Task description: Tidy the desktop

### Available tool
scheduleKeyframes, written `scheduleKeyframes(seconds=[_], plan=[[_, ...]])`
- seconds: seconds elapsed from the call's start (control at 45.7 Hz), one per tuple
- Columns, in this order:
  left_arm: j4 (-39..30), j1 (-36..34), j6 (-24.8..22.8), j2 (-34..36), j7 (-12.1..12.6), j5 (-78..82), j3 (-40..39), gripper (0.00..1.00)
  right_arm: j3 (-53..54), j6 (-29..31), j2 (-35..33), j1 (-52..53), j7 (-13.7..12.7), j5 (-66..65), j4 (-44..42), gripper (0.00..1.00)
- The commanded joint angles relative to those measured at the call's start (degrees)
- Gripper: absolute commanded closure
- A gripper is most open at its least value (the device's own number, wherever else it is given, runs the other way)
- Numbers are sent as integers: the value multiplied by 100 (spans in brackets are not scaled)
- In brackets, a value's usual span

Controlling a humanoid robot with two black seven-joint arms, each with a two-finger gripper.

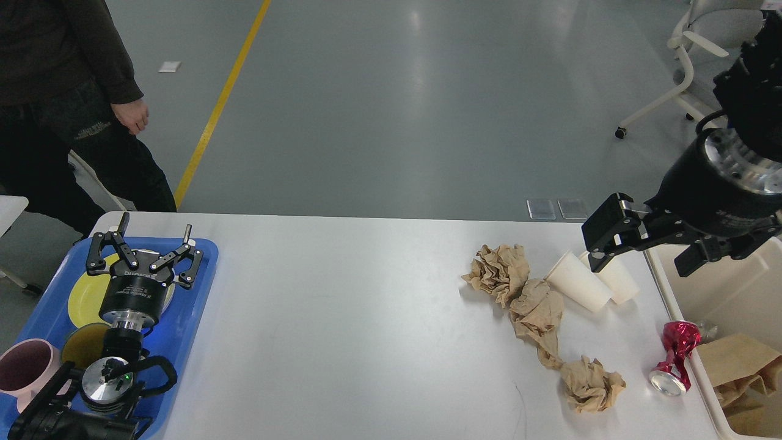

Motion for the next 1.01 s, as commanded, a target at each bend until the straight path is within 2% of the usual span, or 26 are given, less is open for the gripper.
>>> scheduleKeyframes(seconds=[0.0, 0.241, 0.372, 0.459, 0.656, 0.765, 0.853, 0.984], plan=[[0, 1, -2, -1, 0, 0, 0, 4, -67, -99, -32, -250, -1, -17, -93, 0], [0, 1, -10, -1, 0, 0, 0, 4, -656, -1030, -224, -1479, -1, -87, -480, 0], [0, 1, -10, -1, 0, 0, 0, 4, -603, -1391, -1085, -2455, -1, -105, -1129, 0], [0, 1, -10, -1, 0, 0, 0, 4, -586, -1610, -1350, -3210, 8, -114, -1709, 0], [0, 1, -10, -1, 0, 0, 0, 4, -226, -2015, -1324, -4995, 26, -131, -2931, 0], [0, 1, -2, -1, 0, 0, 0, 4, 169, -2436, -1297, -5830, 61, -210, -3485, 4], [0, 1, -10, -1, 0, 0, 0, 4, 442, -2727, -1105, -6551, 87, -324, -3960, 4], [0, 1, -10, -1, 0, 0, 0, 4, 671, -2797, -797, -7228, 114, -333, -4689, 4]])
